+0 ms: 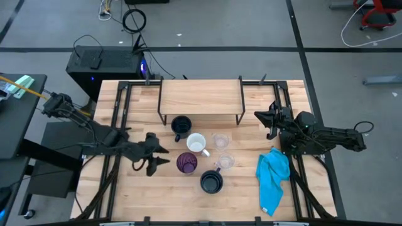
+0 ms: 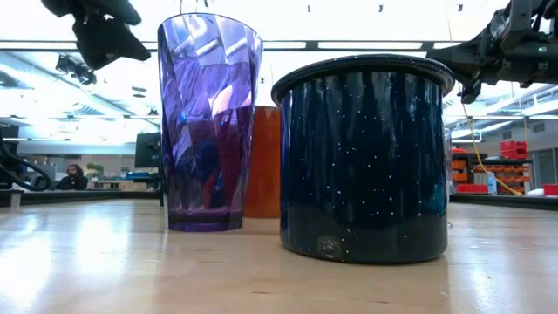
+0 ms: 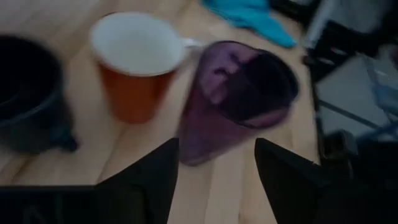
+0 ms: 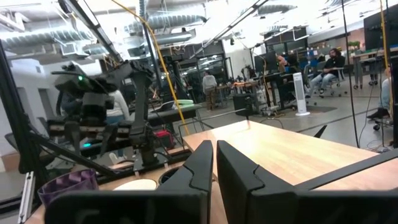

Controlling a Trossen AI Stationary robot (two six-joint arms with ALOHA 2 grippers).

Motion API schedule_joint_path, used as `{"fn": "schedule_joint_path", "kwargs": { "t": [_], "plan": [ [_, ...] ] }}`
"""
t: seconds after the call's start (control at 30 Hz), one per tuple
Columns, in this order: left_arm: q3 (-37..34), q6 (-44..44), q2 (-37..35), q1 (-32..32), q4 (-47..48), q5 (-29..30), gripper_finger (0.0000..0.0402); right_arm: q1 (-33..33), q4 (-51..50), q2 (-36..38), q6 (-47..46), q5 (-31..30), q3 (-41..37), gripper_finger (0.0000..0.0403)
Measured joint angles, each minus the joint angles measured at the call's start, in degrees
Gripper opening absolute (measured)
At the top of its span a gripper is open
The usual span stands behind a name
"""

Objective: Stack small to large cups/mugs on shelf
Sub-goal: Put the purple cup on the shelf

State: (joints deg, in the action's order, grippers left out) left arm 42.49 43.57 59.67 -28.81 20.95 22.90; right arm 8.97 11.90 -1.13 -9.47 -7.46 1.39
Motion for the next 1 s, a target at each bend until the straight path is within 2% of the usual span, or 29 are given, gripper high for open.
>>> {"fn": "schedule_joint_path", "kwargs": {
  "t": [0.27,0.37,0.6,0.7,0.83,1.0],
  "plan": [
    [17.01,8.91,9.46,4.36,14.77,-0.41,0.0180,0.00,-0.04,0.00,0.01,0.00,0.00,0.0029],
    [23.37,9.95,13.80,6.02,20.45,-2.10,0.0193,0.00,-0.14,0.00,-0.15,0.05,0.00,0.0029],
    [35.91,12.40,23.93,10.12,32.60,-8.22,0.0252,-0.66,-1.14,0.00,-1.47,0.68,0.00,0.0029],
    [40.47,13.22,27.67,12.04,36.77,-11.44,0.0259,-0.92,-1.46,0.00,-1.07,0.70,0.00,0.0029],
    [46.30,13.25,32.79,14.25,41.52,-15.80,0.0247,-0.92,-1.26,0.00,-0.59,0.69,0.00,0.0029],
    [54.35,12.48,40.43,15.56,51.01,-18.51,0.0218,-0.91,-0.85,0.00,1.08,0.68,0.00,0.0029]
  ]
}}
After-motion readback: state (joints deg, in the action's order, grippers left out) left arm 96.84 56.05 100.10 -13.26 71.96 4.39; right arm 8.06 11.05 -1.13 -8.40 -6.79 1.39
